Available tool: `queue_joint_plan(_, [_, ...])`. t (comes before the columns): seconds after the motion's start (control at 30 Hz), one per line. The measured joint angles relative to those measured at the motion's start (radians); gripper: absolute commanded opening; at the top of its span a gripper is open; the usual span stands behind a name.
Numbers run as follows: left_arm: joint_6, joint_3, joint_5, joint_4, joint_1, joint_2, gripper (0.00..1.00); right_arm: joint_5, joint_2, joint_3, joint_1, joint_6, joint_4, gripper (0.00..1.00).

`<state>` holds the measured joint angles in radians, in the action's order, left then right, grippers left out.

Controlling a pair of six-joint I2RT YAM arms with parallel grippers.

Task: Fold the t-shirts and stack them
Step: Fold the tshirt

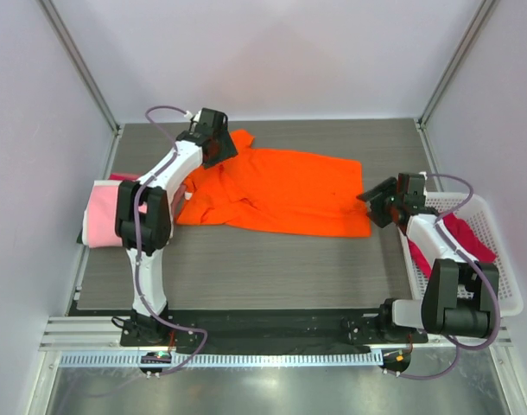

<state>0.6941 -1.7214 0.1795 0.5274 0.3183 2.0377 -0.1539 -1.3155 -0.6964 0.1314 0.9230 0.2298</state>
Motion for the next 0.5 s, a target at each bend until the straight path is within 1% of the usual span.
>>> queue_joint_plan(0.03, [-0.002,-0.018,0.002,0.011,0.0,0.009,0.75,-0.005,0.006,-0.011,-0.009,-0.002,-0.017,0.78])
queue_joint_plan(0.1, [0.007,-0.043,0.007,0.027,0.0,0.018,0.8,0.005,0.024,-0.029,-0.026,-0.008,-0.024,0.79])
queue_joint_plan(0.23, [0.004,-0.033,0.013,0.038,0.0,-0.01,0.8,0.076,0.082,-0.029,-0.056,-0.007,0.037,0.77])
queue_joint_plan(0.33, [0.004,0.046,0.023,0.045,0.003,-0.098,0.78,0.177,0.171,-0.027,-0.135,-0.002,0.106,0.74])
queue_joint_plan(0.43, [0.01,0.176,0.036,0.053,0.01,-0.249,0.77,0.267,0.273,-0.023,-0.241,0.025,0.154,0.69])
queue_joint_plan(0.5, [0.02,0.274,0.041,0.045,0.012,-0.362,0.76,0.319,0.333,-0.003,-0.308,0.055,0.171,0.68])
